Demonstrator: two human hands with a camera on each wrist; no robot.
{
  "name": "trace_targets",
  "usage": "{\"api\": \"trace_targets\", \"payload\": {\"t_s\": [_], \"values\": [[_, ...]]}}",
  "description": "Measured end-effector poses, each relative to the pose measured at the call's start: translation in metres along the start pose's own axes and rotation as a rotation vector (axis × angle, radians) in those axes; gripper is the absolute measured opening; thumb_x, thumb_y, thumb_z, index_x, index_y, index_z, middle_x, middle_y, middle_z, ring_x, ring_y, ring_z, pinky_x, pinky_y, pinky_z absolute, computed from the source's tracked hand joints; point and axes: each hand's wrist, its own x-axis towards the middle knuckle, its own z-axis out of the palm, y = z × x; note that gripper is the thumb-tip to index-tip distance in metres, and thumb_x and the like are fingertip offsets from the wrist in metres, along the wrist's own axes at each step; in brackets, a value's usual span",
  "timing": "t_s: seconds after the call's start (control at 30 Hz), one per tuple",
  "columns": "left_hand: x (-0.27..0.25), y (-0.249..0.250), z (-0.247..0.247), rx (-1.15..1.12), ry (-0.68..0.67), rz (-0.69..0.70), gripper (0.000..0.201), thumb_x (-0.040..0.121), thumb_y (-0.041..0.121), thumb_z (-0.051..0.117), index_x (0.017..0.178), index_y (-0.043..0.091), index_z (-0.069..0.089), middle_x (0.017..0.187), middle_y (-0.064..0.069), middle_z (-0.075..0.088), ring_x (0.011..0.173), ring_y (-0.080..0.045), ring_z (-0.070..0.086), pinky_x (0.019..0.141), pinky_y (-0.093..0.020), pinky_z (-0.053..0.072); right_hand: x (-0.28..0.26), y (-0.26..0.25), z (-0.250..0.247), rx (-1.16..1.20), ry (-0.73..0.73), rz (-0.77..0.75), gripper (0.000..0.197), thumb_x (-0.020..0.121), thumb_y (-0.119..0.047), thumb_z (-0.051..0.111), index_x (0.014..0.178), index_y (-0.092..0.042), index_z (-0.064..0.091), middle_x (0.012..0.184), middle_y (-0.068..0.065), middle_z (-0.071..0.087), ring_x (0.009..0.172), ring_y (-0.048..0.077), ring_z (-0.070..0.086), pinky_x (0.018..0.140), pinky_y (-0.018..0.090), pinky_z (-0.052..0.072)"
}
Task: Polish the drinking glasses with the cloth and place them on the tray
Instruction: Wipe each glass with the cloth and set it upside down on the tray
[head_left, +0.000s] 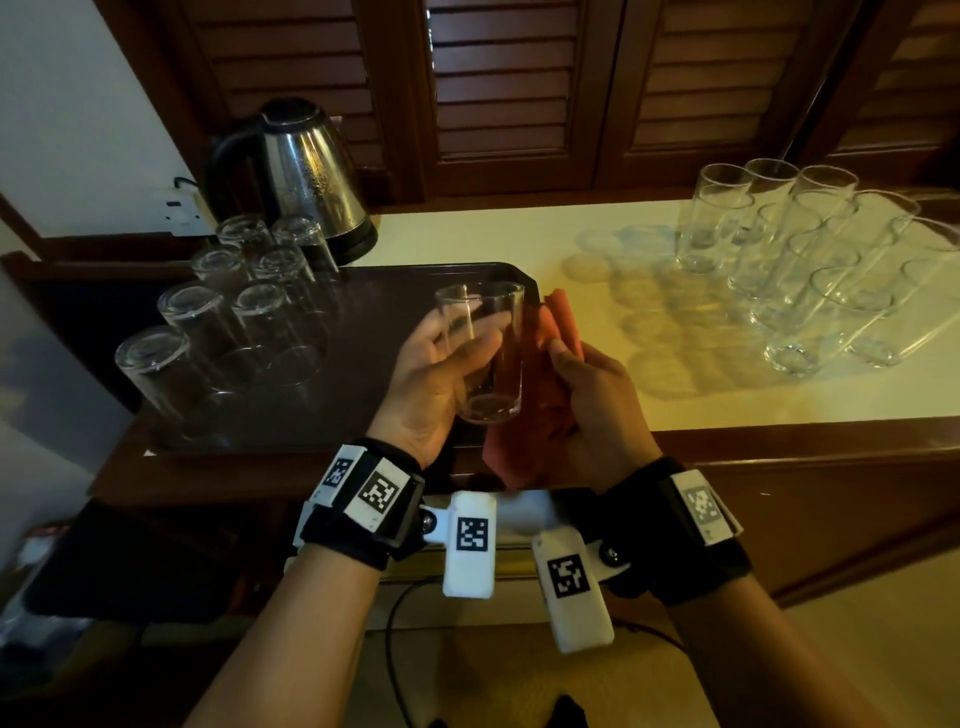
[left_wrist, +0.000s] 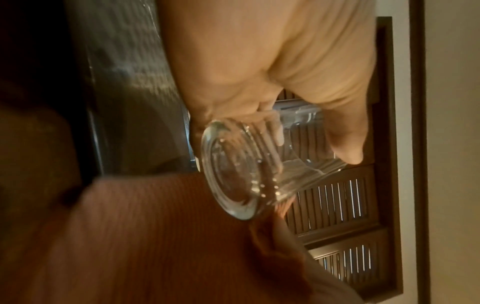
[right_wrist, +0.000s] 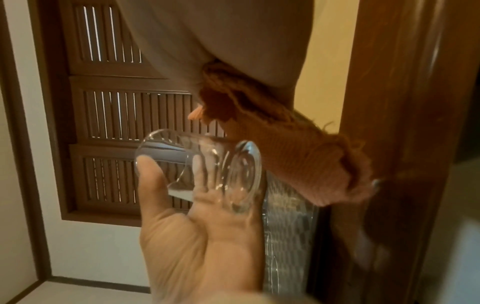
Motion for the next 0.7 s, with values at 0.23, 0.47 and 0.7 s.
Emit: {"api": "trace_targets", "payload": {"t_s": [0.23,0.47,0.7], "values": [[-0.001,0.005,-0.009,0.265,-0.019,-0.039,0.053,0.082,0.043,0.067,0.128,0.019,0.058,0.102,0.000,0.074,0.079,-0.018,0.072,0.070,-0.028,0.054,0.003,-0.025,-0.017,-0.045,-0.005,-0.120,0.021,0.105,-0.018,0.045,0.108,-0.015,0.066,0.083,0.002,0.075,0.069,0.013,0.071,0.058,0.025,0.054],[-0.003,0.005,-0.013,0.342,-0.211,-0.100,0.039,0.076,0.023,0.073,0.113,0.022,0.061,0.088,0.008,0.076,0.081,-0.008,0.072,0.068,-0.021,0.054,0.002,-0.037,-0.004,-0.268,-0.070,-0.306,0.029,0.109,-0.029,0.033,0.103,-0.016,0.058,0.089,-0.003,0.070,0.082,0.006,0.067,0.070,0.025,0.052],[-0.006,0.010,-0.019,0.277,-0.189,-0.034,0.031,0.073,0.022,0.085,0.101,0.020,0.071,0.093,-0.004,0.076,0.081,-0.021,0.073,0.074,-0.032,0.059,-0.004,-0.009,-0.009,-0.728,-0.327,-0.730,0.024,0.100,-0.028,0.047,0.114,-0.016,0.062,0.114,0.006,0.048,0.108,0.022,0.051,0.095,0.027,0.044]]}}
